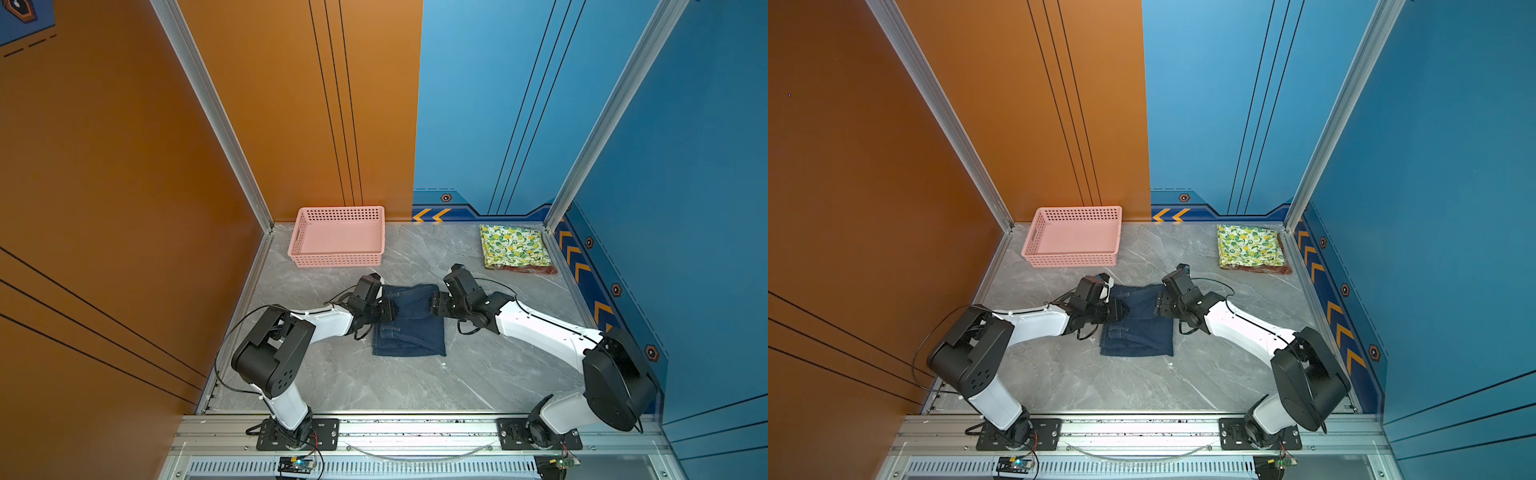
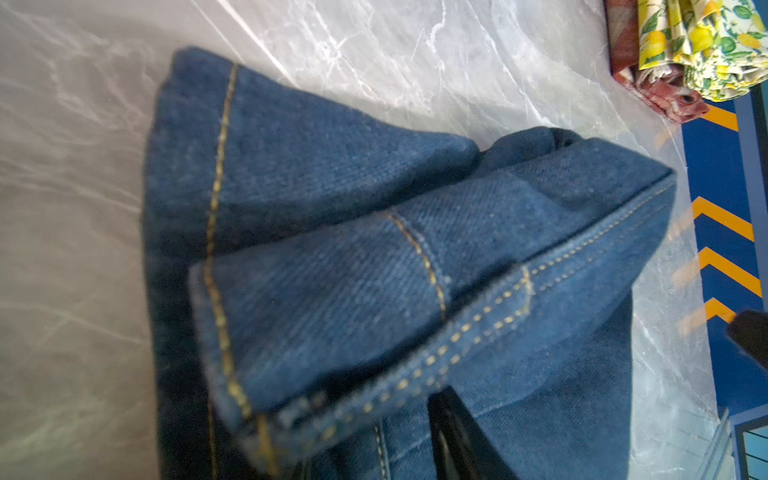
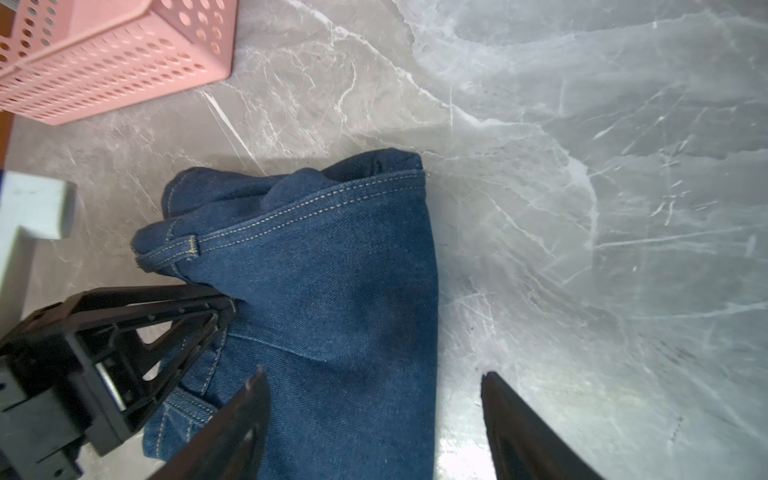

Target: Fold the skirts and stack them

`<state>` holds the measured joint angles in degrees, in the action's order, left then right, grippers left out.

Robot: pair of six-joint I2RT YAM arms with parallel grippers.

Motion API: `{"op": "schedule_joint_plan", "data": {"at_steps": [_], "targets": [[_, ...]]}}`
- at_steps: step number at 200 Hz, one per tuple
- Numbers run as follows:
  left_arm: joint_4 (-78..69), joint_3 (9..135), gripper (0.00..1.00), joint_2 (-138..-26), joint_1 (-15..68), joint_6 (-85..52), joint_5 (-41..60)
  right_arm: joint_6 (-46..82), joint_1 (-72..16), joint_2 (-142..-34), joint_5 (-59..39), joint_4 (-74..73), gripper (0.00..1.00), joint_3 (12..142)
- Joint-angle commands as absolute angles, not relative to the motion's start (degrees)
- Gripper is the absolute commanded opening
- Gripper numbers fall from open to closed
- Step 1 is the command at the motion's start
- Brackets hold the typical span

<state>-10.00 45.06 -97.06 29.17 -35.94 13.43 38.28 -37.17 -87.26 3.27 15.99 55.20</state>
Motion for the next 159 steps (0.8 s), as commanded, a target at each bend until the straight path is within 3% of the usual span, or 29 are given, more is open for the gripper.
{"op": "schedule_joint_plan", "data": {"at_steps": [1,66,129,159], "targets": [[-8.5,43.2,0.45,-99.2,28.4,-36.7,15.9,36.0,-36.8,-90.4,3.7,18.5,0.82,57.1],[-8.4,42.2,0.35,-98.4,27.4,-36.7,16.2,34.3,-34.5,-93.1,2.2,16.3,0.79,58.4],[-8.9,41.2,0.20,-98.5,27.1,-37.2,16.3,32.1,-35.3,-95.0,2.8,15.8,0.32,64.8],[-8.8,41.3,0.19,-98.0,26.9,-37.3,16.6,32.9,-35.3,-100.8,0.6,13.1,0.20,66.0]]}}
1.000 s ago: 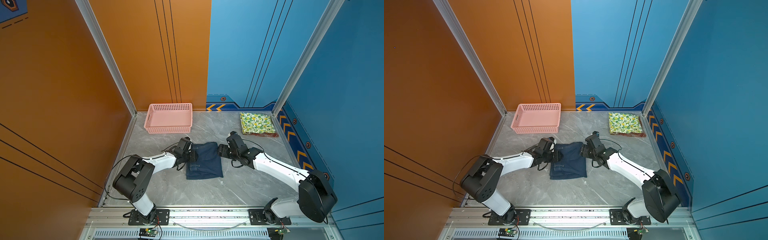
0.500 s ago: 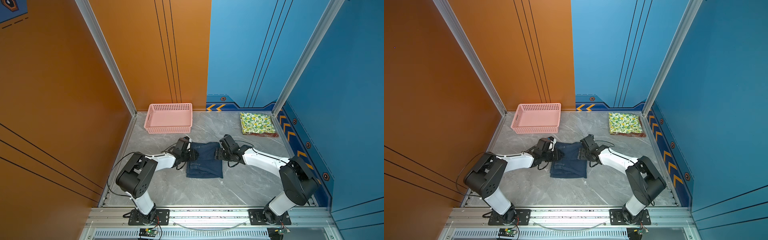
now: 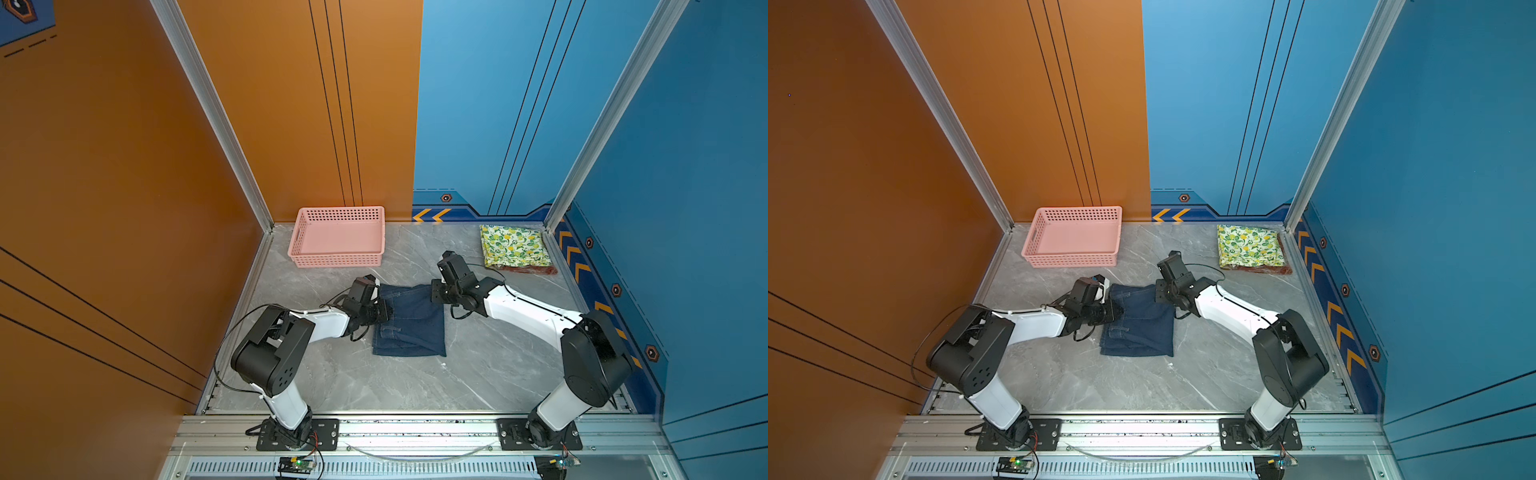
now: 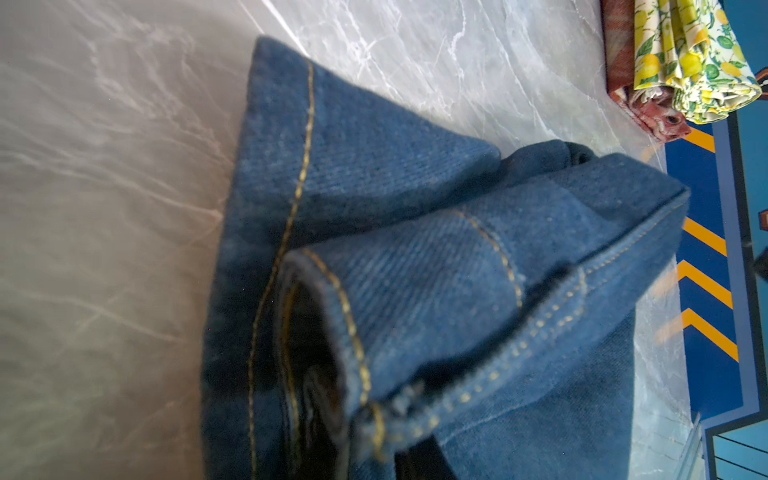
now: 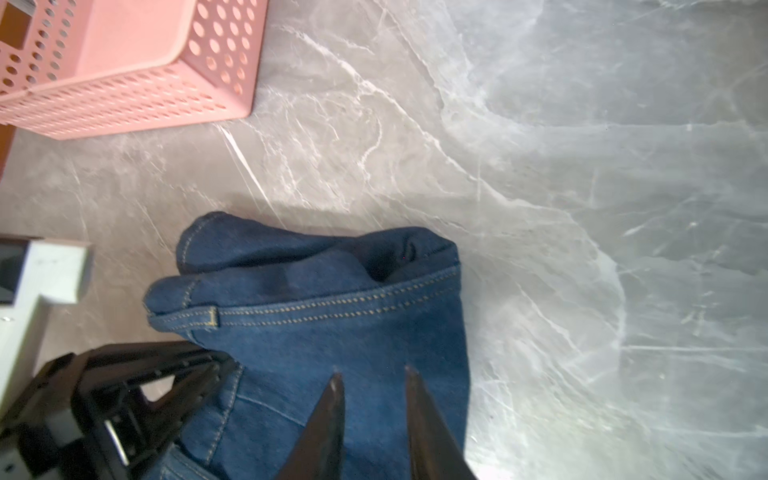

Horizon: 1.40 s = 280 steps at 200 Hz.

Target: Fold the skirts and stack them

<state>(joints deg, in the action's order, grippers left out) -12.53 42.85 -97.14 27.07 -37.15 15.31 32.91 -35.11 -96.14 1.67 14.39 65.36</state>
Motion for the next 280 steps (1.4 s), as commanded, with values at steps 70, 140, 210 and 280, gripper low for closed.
{"op": "schedule_joint_plan", "data": {"at_steps": [70,140,210,280], "targets": [[-5.7,41.7,0.18,-96.2,26.7,-36.7,16.3,31.0,-33.5,-107.7,-1.0,12.1,0.32,68.8],[-5.5,43.7,0.17,-97.5,27.6,-37.6,16.1,32.9,-39.2,-91.8,2.8,16.7,0.47,57.2],[-4.6,45.3,0.17,-97.8,28.4,-37.8,15.2,37.6,-47.1,-90.6,2.9,14.8,0.45,47.6],[5.5,54.1,0.43,-91.8,28.9,-35.3,14.2,32.6,-37.8,-84.8,2.3,20.0,0.57,55.2]]}}
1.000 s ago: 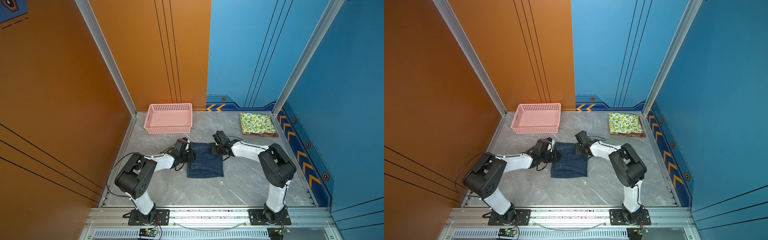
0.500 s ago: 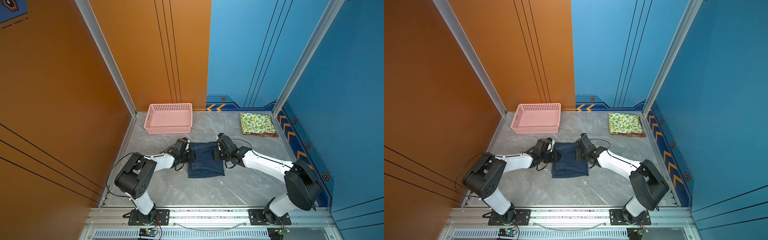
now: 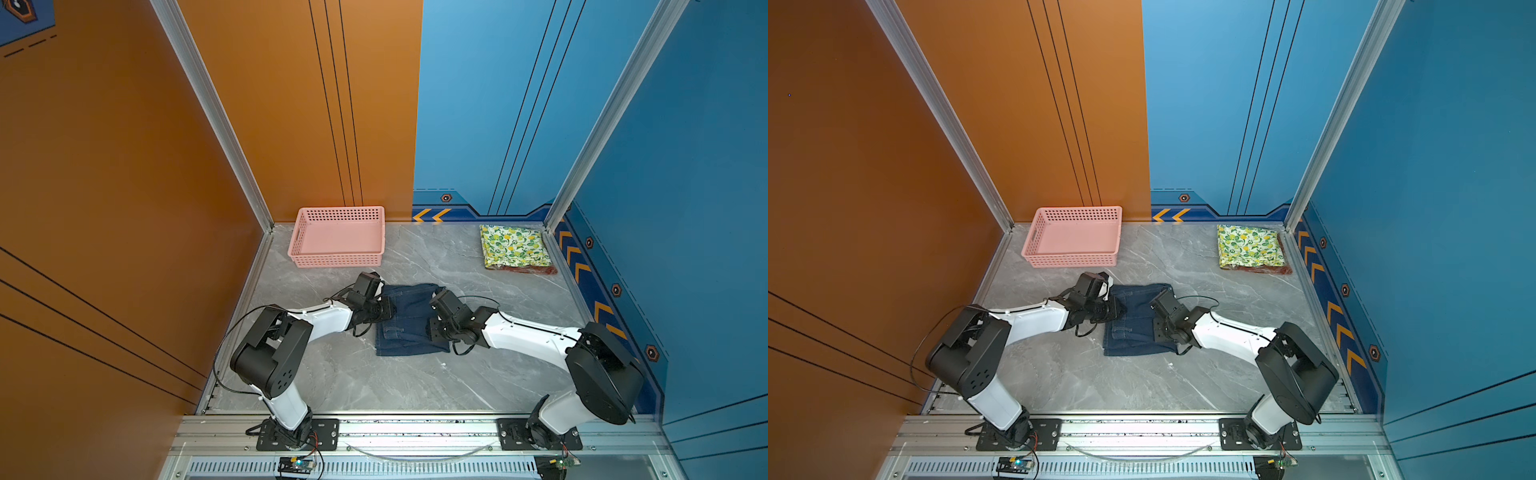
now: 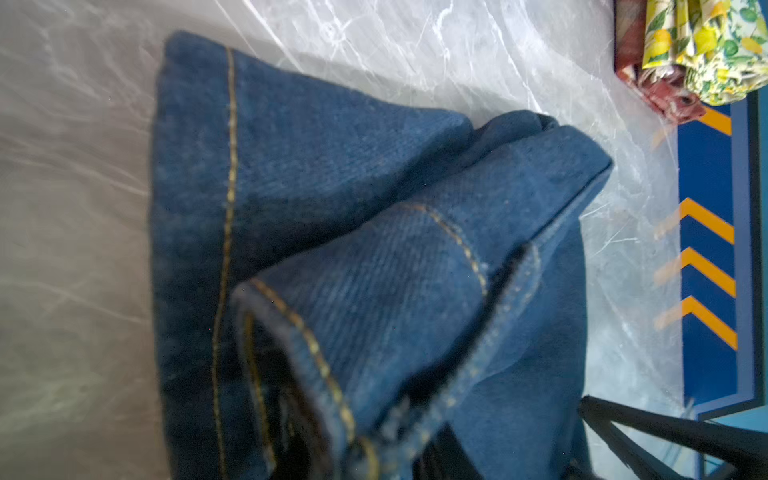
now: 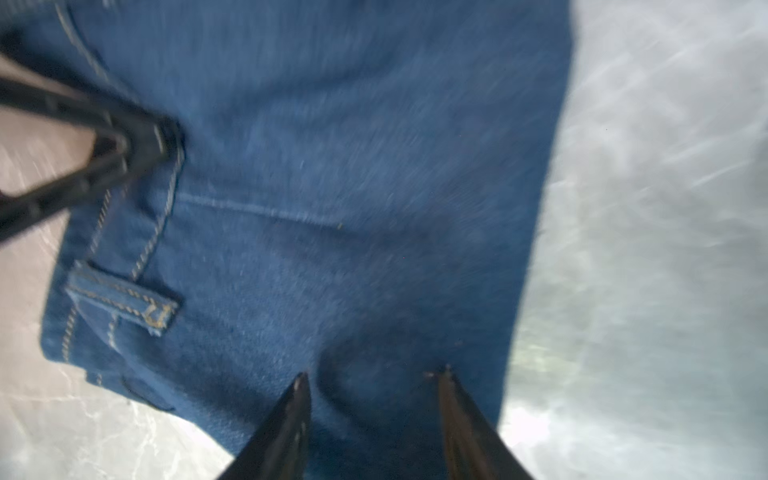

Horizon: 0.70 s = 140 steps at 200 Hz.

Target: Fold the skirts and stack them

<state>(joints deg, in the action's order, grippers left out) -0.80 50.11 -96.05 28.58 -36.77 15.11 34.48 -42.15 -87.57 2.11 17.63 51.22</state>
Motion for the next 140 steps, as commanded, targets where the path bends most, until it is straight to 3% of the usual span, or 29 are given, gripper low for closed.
{"op": "schedule_joint_plan", "data": {"at_steps": [1,35,66,140], "targets": [[5.7,54.2,0.43,-91.7,28.9,-35.2,14.2,32.6,-37.6,-84.8,2.3,20.0,0.58,55.3],[12.5,54.8,0.55,-85.5,27.6,-33.1,13.4,31.9,-34.4,-87.5,0.5,19.9,0.66,58.5],[14.7,50.5,0.61,-81.8,24.6,-32.3,13.1,32.2,-35.2,-90.4,-0.4,19.1,0.68,60.5],[6.8,44.1,0.69,-87.6,23.3,-32.9,18.6,33.7,-39.7,-98.2,-0.2,17.5,0.68,63.7]]}}
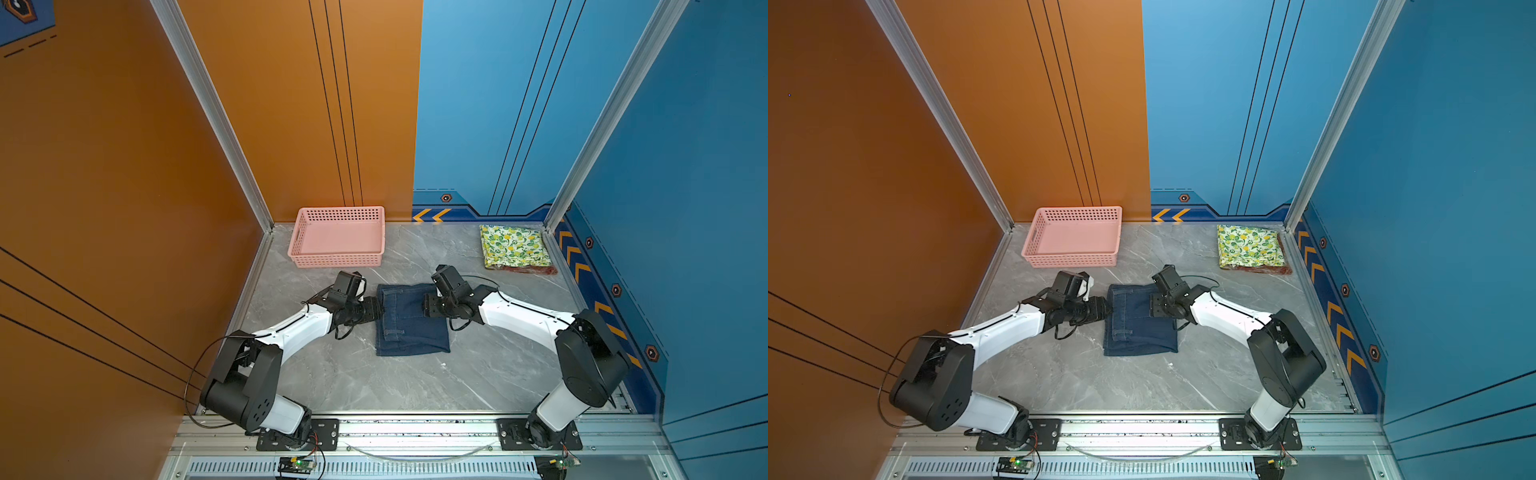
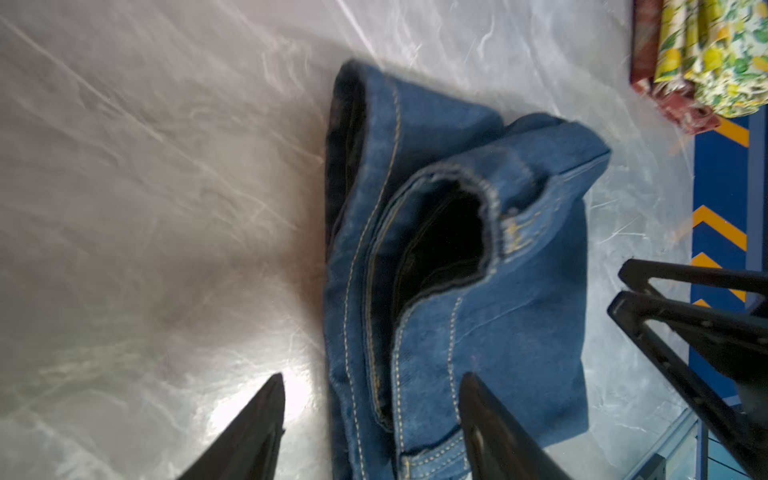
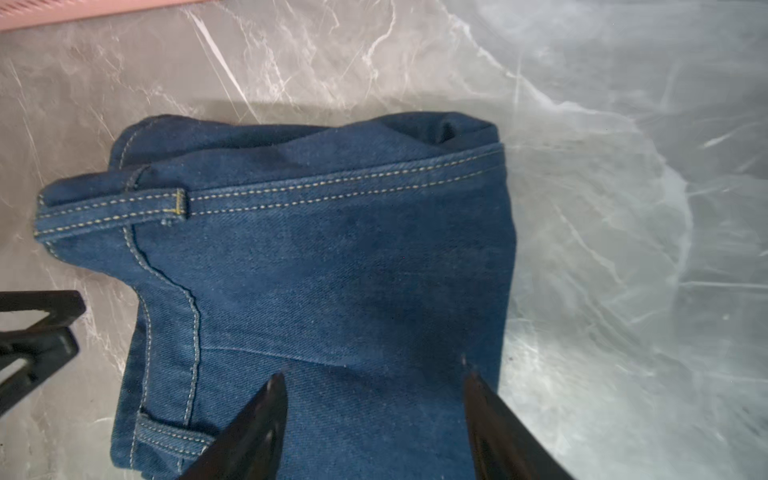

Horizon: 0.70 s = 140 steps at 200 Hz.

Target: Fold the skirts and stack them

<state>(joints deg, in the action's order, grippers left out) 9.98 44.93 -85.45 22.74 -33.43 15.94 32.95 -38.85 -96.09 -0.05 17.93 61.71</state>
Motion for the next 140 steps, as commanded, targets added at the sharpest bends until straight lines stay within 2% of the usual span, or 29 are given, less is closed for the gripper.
{"op": "schedule_joint_plan", "data": {"at_steps": [1,73,140], "targets": [[6.7,44.1,0.69,-87.6,23.4,-32.9,18.6,33.7,-39.7,-98.3,-0.2,17.4,0.68,63.7],[4.9,46.2,0.71,-97.2,24.4,-32.5,20.3,35.5,-39.8,-103.4,-1.9,15.3,0.67,63.5],[9.9,47.3,0.68,-100.2,27.5,-30.7,22.6,37.8,-39.8,-106.7,-5.5,12.0,0.64,62.5]]}}
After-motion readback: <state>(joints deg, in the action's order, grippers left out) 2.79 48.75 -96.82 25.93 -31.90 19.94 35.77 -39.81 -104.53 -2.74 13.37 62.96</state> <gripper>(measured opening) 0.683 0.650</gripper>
